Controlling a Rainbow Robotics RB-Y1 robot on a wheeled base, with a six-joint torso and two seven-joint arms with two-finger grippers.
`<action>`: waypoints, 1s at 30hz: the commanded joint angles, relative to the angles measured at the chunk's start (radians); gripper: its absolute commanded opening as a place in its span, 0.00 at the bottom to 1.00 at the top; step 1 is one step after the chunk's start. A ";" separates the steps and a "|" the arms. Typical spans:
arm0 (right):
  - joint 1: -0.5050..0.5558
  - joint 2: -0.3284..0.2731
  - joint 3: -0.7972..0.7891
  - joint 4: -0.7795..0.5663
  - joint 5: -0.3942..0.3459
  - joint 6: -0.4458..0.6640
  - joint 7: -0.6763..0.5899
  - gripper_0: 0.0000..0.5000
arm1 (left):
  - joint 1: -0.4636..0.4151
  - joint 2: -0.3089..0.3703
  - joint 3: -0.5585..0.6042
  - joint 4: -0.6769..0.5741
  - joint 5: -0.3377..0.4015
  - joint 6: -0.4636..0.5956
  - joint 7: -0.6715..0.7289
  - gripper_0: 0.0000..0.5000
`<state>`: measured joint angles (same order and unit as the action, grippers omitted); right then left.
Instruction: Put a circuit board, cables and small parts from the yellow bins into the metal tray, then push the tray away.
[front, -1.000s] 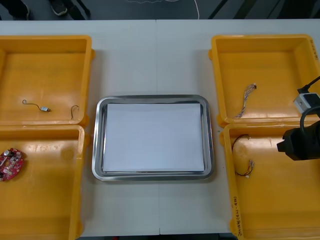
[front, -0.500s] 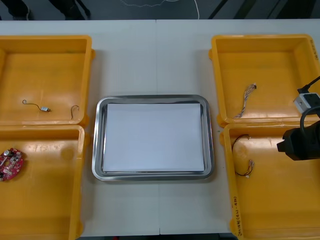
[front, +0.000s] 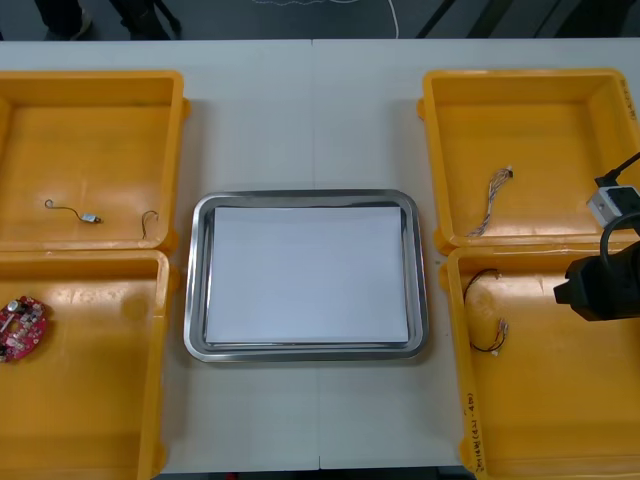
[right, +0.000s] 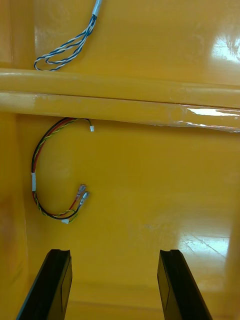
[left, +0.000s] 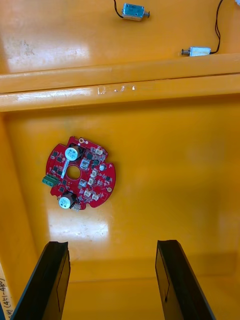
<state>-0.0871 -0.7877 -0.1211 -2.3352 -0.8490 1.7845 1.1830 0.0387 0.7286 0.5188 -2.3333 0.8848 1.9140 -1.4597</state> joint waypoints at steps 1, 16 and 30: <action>0.013 -0.011 -0.031 -0.027 0.004 0.004 -0.051 1.00 | 0.029 -0.011 -0.010 -0.015 -0.009 0.006 0.078 1.00; 0.013 -0.011 -0.031 -0.027 0.004 0.004 -0.051 1.00 | 0.029 -0.011 -0.010 -0.015 -0.009 0.006 0.078 1.00; 0.013 -0.011 -0.031 -0.027 0.004 0.004 -0.051 1.00 | 0.029 -0.011 -0.010 -0.015 -0.009 0.006 0.078 1.00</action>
<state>-0.0871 -0.7877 -0.1211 -2.3352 -0.8490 1.7845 1.1830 0.0387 0.7286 0.5188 -2.3333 0.8848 1.9140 -1.4597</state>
